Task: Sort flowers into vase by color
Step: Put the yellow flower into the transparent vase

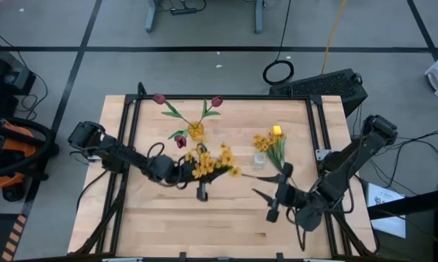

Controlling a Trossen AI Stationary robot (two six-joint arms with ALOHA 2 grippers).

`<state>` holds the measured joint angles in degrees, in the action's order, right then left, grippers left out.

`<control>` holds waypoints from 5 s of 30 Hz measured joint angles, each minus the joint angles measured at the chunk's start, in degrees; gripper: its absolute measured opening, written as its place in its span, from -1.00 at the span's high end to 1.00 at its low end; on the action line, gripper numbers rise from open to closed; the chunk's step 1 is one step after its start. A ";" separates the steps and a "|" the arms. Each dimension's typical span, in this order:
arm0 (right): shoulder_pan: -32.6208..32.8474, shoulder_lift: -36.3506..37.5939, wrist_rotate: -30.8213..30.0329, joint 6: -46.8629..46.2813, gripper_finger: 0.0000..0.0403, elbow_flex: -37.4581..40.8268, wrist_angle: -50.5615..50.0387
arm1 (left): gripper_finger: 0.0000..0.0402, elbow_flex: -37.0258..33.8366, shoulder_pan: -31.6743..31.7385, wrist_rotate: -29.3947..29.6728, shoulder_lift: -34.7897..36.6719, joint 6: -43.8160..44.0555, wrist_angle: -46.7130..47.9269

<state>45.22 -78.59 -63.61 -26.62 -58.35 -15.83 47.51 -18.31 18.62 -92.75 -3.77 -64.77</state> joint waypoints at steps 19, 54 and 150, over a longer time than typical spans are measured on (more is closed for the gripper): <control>0.28 -8.70 17.86 -58.46 0.24 0.00 -54.99 | 0.92 7.07 11.15 -2.00 -3.06 2.08 14.43; 4.78 -12.08 26.16 -61.24 0.31 0.00 -55.44 | 0.91 16.49 11.53 -1.78 -13.25 -1.08 19.72; -2.44 -9.37 24.38 -59.69 0.28 0.02 -61.01 | -0.12 14.87 4.33 11.54 -27.77 13.53 32.90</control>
<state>42.78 -87.96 -39.22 -86.30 -58.33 -76.84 62.38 -13.98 30.17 -120.52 9.75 -31.87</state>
